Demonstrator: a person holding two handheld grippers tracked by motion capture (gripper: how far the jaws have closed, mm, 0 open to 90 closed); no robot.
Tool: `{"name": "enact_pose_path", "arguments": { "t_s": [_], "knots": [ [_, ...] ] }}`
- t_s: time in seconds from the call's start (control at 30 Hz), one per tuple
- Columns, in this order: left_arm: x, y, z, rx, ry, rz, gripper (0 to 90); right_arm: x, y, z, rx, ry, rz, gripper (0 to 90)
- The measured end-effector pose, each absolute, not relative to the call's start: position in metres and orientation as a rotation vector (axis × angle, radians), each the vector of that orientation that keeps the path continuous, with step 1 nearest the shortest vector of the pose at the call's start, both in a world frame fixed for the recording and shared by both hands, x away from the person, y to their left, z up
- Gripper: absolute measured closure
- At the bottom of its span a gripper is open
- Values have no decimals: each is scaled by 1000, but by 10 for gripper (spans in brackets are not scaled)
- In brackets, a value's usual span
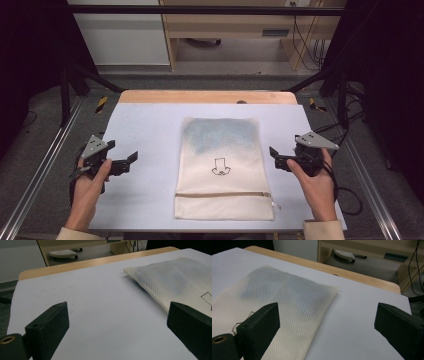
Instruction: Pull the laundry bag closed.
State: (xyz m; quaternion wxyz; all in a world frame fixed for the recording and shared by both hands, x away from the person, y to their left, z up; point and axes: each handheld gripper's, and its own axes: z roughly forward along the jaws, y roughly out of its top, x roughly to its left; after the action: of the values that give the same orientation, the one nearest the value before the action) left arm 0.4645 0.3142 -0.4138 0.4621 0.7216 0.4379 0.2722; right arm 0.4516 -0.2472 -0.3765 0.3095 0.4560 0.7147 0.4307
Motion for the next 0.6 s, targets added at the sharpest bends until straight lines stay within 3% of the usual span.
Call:
{"name": "enact_pose_path", "arguments": {
  "t_s": [0.6],
  "knots": [
    [468,329,-427,1783,1075,740,39,452,-276,-394,1270,1835,1097,69]
  ]
}}
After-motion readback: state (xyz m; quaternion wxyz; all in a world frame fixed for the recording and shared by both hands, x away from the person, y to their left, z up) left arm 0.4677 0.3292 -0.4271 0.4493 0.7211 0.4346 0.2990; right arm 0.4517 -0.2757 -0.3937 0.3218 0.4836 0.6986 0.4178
